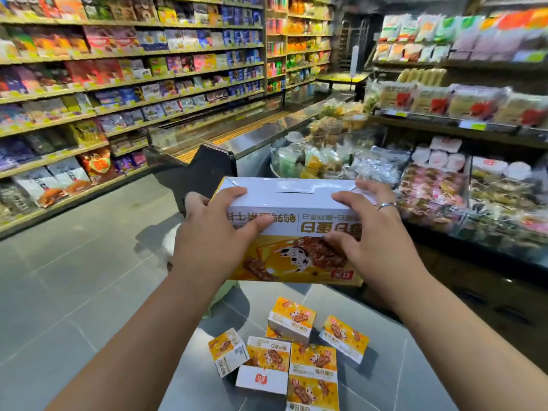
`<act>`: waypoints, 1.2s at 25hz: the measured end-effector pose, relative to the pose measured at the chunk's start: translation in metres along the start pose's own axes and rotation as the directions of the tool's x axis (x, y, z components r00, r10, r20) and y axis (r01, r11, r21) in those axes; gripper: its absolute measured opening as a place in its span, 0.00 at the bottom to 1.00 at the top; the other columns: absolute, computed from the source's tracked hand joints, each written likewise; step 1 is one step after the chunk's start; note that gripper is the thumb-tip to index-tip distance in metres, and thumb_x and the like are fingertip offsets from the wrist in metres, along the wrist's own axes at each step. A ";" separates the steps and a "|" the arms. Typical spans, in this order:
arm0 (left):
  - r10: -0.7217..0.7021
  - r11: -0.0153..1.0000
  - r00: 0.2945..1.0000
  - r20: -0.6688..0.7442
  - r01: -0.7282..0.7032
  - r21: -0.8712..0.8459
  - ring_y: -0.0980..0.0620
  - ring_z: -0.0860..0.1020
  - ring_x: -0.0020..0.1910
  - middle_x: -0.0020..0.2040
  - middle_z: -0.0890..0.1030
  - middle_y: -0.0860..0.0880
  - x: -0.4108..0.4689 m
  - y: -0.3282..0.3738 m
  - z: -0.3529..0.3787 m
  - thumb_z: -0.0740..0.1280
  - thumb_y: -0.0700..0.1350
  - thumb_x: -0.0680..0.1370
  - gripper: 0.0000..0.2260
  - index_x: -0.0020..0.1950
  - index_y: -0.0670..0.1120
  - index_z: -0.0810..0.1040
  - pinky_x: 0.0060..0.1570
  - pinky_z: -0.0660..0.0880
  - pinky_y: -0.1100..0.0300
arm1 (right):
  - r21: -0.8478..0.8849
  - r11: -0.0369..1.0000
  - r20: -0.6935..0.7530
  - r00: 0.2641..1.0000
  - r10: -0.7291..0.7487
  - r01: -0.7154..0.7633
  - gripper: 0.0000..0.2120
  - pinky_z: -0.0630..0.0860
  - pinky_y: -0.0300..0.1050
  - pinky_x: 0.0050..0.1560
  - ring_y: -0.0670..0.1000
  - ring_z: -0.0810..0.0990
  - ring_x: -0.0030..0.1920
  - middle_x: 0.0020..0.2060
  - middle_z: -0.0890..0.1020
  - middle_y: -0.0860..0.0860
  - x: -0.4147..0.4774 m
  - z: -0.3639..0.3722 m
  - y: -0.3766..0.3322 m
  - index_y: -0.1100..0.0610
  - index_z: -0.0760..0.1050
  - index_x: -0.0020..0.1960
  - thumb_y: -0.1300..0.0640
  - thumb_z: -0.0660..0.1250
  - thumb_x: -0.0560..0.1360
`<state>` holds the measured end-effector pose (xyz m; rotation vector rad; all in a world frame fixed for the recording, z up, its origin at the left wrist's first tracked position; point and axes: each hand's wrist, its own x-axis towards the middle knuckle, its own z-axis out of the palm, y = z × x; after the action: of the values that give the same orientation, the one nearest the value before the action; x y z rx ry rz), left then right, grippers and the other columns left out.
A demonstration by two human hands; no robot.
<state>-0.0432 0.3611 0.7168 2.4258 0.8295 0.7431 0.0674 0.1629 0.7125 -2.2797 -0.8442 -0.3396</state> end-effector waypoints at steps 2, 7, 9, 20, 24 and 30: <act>0.078 0.997 0.996 0.052 -0.077 -0.021 0.51 0.70 0.49 0.54 0.63 0.51 0.003 0.008 -0.003 0.66 0.69 0.69 0.29 0.68 0.63 0.68 0.51 0.73 0.55 | -0.024 0.997 -0.046 0.996 0.070 -0.072 0.25 0.65 0.54 0.71 0.55 0.63 0.70 0.71 0.60 0.49 -0.014 -0.012 -0.004 0.47 0.72 0.66 0.53 0.74 0.71; 0.250 0.965 0.954 0.168 -0.230 -0.125 0.47 0.72 0.54 0.53 0.61 0.51 -0.007 0.029 0.009 0.70 0.68 0.67 0.32 0.67 0.63 0.66 0.54 0.74 0.51 | -0.059 0.960 -0.144 0.954 0.263 -0.274 0.25 0.64 0.47 0.69 0.52 0.64 0.69 0.71 0.58 0.47 -0.050 -0.045 -0.008 0.45 0.74 0.64 0.53 0.76 0.69; 0.300 0.944 0.934 0.193 -0.262 -0.202 0.48 0.71 0.55 0.53 0.62 0.51 -0.014 0.042 0.018 0.72 0.66 0.67 0.31 0.67 0.62 0.67 0.55 0.73 0.52 | -0.011 0.926 -0.198 0.909 0.368 -0.377 0.25 0.64 0.38 0.64 0.48 0.65 0.64 0.70 0.59 0.46 -0.065 -0.063 -0.006 0.45 0.75 0.61 0.54 0.79 0.66; 0.548 0.799 0.787 0.282 -0.394 -0.454 0.52 0.72 0.51 0.54 0.63 0.51 -0.086 0.168 0.079 0.74 0.61 0.68 0.27 0.64 0.60 0.71 0.54 0.73 0.57 | 0.063 0.769 -0.432 0.677 0.596 -0.637 0.28 0.60 0.37 0.64 0.48 0.63 0.71 0.71 0.65 0.48 -0.157 -0.169 0.063 0.38 0.75 0.56 0.55 0.81 0.62; 0.595 0.770 0.728 0.340 -0.397 -0.499 0.53 0.70 0.50 0.56 0.62 0.50 -0.129 0.233 0.112 0.74 0.58 0.70 0.27 0.65 0.60 0.69 0.54 0.70 0.60 | 0.077 0.737 -0.467 0.629 0.622 -0.672 0.30 0.60 0.34 0.59 0.44 0.65 0.64 0.70 0.63 0.48 -0.194 -0.214 0.110 0.41 0.74 0.61 0.56 0.80 0.64; 0.647 0.742 0.640 0.415 -0.403 -0.536 0.48 0.70 0.62 0.67 0.63 0.49 -0.217 0.349 0.172 0.75 0.56 0.69 0.37 0.74 0.59 0.62 0.65 0.69 0.52 | 0.041 0.662 -0.531 0.545 0.649 -0.749 0.31 0.58 0.29 0.52 0.37 0.59 0.54 0.71 0.62 0.46 -0.267 -0.305 0.198 0.43 0.73 0.65 0.54 0.80 0.65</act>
<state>0.0602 -0.0723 0.7172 2.2936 -0.3078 0.2582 -0.0076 -0.2819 0.7187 -2.3136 0.4333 -0.6163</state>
